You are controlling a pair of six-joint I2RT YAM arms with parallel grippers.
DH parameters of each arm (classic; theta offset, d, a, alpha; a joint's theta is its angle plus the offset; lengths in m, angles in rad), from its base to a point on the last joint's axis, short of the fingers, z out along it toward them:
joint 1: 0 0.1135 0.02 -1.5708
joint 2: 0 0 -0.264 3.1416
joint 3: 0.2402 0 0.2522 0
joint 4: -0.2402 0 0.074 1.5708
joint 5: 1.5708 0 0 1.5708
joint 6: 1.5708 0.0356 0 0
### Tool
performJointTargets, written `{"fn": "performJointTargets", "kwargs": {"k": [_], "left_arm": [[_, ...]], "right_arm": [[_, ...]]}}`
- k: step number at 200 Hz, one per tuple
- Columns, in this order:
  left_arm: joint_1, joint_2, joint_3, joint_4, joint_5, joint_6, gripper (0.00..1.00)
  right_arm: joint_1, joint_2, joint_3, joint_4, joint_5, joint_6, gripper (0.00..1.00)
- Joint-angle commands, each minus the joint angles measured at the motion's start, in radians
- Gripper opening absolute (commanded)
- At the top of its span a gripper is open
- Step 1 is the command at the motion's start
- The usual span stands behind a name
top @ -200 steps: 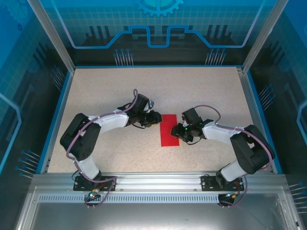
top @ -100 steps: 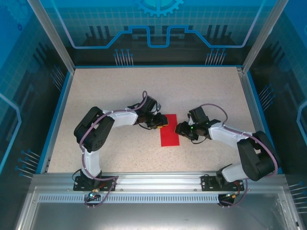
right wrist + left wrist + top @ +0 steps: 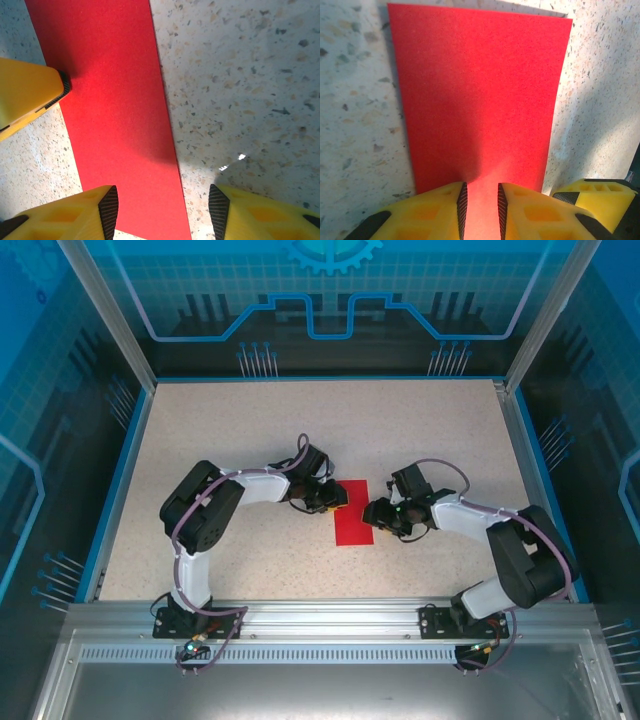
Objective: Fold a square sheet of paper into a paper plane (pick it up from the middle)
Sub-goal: Third fold the triangle at the center of the table.
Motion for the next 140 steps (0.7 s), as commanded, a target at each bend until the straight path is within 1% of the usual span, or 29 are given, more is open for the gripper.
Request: {"fn": "performJointTargets", "kwargs": {"k": [1, 55, 114, 125, 140], "left_arm": [[-0.005, 0.012, -0.021, -0.010, -0.020, 0.016, 0.25], [-0.006, 0.014, -0.016, -0.026, -0.028, 0.022, 0.23], [-0.005, 0.019, -0.002, -0.039, -0.023, 0.034, 0.24], [-0.004, 0.021, 0.000, -0.043, -0.023, 0.034, 0.23], [-0.005, 0.024, 0.002, -0.042, -0.017, 0.034, 0.23]], "right_arm": [[-0.014, 0.026, 0.032, -0.001, -0.037, -0.034, 0.54], [-0.020, 0.048, 0.042, 0.031, -0.080, -0.041, 0.56], [-0.020, 0.090, 0.049, 0.048, -0.093, -0.044, 0.56], [-0.020, 0.099, 0.046, 0.058, -0.109, -0.042, 0.55], [-0.019, 0.102, 0.039, 0.084, -0.146, -0.039, 0.50]]}}
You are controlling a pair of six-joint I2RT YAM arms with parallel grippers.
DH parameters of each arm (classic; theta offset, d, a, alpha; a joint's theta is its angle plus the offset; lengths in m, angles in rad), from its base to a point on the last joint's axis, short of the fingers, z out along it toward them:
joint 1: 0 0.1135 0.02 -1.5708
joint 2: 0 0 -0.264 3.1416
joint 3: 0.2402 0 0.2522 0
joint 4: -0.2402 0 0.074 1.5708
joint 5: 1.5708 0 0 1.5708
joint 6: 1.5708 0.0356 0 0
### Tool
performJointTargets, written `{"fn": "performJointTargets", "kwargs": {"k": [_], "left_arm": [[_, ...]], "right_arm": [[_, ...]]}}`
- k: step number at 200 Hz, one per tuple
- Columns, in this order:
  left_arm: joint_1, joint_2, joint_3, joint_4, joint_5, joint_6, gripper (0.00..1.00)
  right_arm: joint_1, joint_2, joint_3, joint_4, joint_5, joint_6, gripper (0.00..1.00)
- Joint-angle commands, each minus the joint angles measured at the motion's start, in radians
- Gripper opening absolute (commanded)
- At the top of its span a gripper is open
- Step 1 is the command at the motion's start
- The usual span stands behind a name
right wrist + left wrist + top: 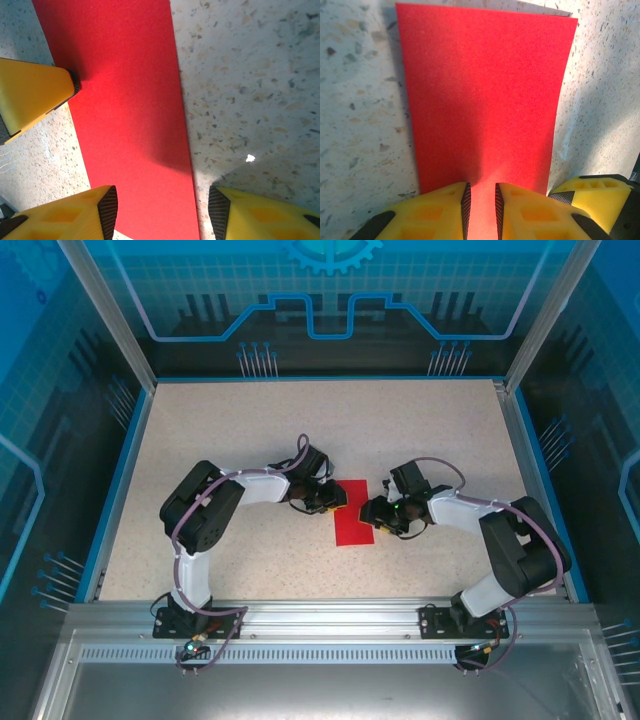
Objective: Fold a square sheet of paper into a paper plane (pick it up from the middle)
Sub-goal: Third fold the triangle at the center of the table.
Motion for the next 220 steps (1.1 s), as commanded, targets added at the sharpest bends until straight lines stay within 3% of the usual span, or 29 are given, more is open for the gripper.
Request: {"fn": "performJointTargets", "kwargs": {"k": [1, 22, 63, 176, 220], "left_arm": [[-0.004, 0.024, 0.006, -0.042, -0.010, 0.028, 0.24], [-0.004, 0.024, 0.008, -0.042, -0.007, 0.031, 0.24], [-0.004, 0.024, 0.008, -0.041, -0.005, 0.033, 0.24], [-0.005, 0.024, 0.008, -0.051, 0.002, 0.046, 0.24], [-0.004, 0.021, 0.014, -0.056, 0.000, 0.052, 0.24]], "right_arm": [[-0.006, 0.039, 0.007, 0.068, -0.076, -0.012, 0.50], [-0.002, 0.023, -0.011, 0.081, -0.094, -0.005, 0.44], [-0.001, 0.006, -0.049, 0.114, -0.113, 0.021, 0.44], [-0.084, 0.060, 0.016, 0.222, -0.210, -0.001, 0.51], [-0.104, 0.129, 0.058, 0.198, -0.276, -0.050, 0.39]]}}
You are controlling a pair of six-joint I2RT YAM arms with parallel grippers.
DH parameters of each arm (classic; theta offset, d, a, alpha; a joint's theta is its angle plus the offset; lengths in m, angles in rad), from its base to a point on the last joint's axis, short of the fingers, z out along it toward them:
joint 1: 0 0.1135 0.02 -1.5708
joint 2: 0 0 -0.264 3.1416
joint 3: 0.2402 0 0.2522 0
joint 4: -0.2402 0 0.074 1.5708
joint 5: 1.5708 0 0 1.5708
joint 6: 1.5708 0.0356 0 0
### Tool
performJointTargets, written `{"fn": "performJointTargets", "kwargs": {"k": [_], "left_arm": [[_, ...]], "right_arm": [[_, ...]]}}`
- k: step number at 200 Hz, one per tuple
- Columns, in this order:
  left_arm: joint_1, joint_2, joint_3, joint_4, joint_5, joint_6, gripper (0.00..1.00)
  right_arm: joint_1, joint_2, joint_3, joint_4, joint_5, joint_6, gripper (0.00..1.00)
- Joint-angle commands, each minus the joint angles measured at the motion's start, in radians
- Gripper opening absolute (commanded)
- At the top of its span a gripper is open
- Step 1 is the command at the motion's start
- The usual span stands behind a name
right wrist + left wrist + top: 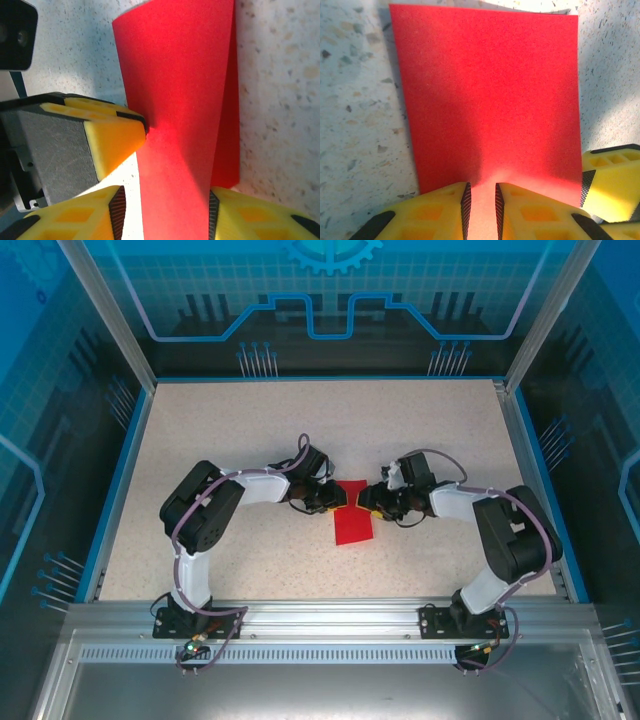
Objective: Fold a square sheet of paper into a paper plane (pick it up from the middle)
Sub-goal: Third fold the triangle at the center of the table.
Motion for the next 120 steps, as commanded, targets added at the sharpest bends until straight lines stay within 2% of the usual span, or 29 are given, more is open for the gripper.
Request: {"fn": "performJointTargets", "kwargs": {"k": [1, 18, 69, 95, 120], "left_arm": [[-0.005, 0.021, 0.014, -0.056, -0.001, 0.031, 0.24], [-0.005, 0.014, 0.016, -0.059, -0.002, 0.037, 0.24], [-0.015, -0.065, -0.012, -0.063, -0.028, 0.073, 0.31], [-0.027, -0.149, -0.059, -0.058, -0.066, 0.095, 0.39], [-0.043, -0.224, -0.113, -0.043, -0.093, 0.117, 0.43]], "right_arm": [[-0.016, 0.034, 0.026, -0.010, -0.069, -0.045, 0.39], [-0.018, 0.042, 0.033, -0.031, -0.075, -0.068, 0.37], [-0.024, 0.055, 0.011, -0.022, -0.064, -0.027, 0.17], [-0.021, 0.050, 0.003, -0.005, -0.058, 0.005, 0.14], [-0.019, 0.041, -0.015, 0.010, -0.038, 0.053, 0.10]]}}
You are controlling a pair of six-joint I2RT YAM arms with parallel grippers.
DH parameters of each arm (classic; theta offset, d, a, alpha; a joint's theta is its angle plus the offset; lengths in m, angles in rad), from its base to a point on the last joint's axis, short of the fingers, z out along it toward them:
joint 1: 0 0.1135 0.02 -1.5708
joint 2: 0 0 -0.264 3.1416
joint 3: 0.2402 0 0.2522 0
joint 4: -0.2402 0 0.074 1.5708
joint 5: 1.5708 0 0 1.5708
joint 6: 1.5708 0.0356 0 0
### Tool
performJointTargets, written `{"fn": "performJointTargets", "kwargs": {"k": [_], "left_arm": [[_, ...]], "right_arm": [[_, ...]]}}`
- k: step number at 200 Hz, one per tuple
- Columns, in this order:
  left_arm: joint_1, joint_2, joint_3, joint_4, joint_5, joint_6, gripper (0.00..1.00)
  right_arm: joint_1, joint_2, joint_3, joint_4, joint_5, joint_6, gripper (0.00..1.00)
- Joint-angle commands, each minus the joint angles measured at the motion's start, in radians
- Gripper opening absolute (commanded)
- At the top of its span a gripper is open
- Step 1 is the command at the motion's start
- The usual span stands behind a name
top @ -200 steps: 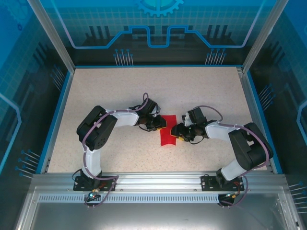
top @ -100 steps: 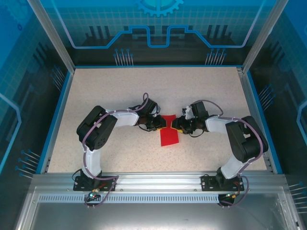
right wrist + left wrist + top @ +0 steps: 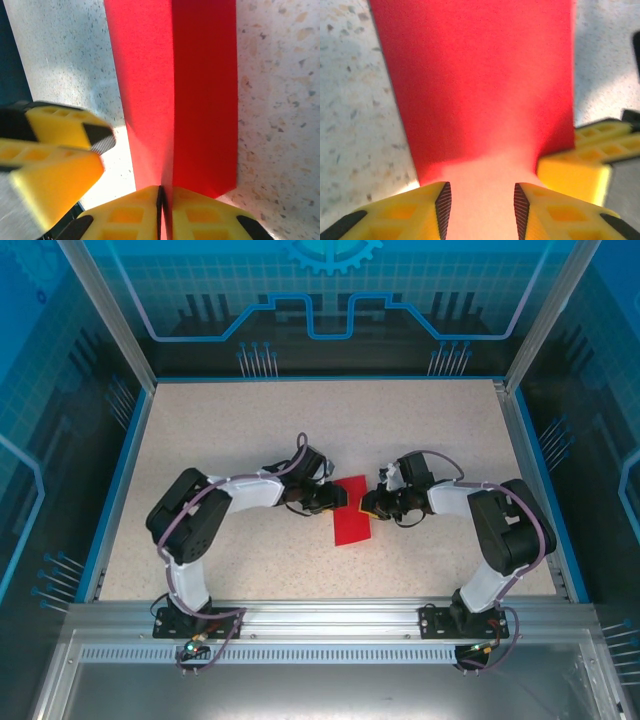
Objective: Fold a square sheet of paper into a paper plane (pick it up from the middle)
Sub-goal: Third fold the triangle at the center of the table.
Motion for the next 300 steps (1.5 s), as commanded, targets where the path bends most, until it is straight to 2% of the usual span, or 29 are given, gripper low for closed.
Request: {"fn": "performJointTargets", "kwargs": {"k": [1, 32, 61, 107, 212, 250, 274, 300], "left_arm": [[-0.021, -0.092, -0.048, -0.015, -0.044, 0.053, 0.43], [-0.094, -0.172, -0.084, -0.061, -0.147, 0.141, 0.49], [-0.219, -0.216, -0.078, -0.152, -0.295, 0.244, 0.53], [-0.391, -0.197, -0.031, -0.231, -0.466, 0.337, 0.57], [-0.516, -0.001, 0.136, -0.274, -0.657, 0.417, 0.62], [-0.519, 0.004, 0.135, -0.270, -0.762, 0.390, 0.56], [-0.519, -0.002, 0.137, -0.263, -0.798, 0.382, 0.41], [-0.519, -0.020, 0.128, -0.257, -0.815, 0.378, 0.31]], "right_arm": [[-0.011, -0.002, -0.025, 0.022, 0.005, 0.060, 0.10], [0.001, -0.018, -0.032, 0.030, 0.012, 0.127, 0.10], [0.004, -0.025, -0.020, 0.000, 0.018, 0.162, 0.10], [0.005, -0.011, 0.004, -0.028, 0.003, 0.173, 0.10], [0.005, -0.004, 0.028, -0.076, 0.001, 0.156, 0.12], [0.004, 0.001, 0.029, -0.075, 0.000, 0.151, 0.13], [0.004, -0.001, 0.030, -0.085, 0.000, 0.144, 0.13], [0.004, -0.005, 0.031, -0.109, 0.015, 0.128, 0.14]]}}
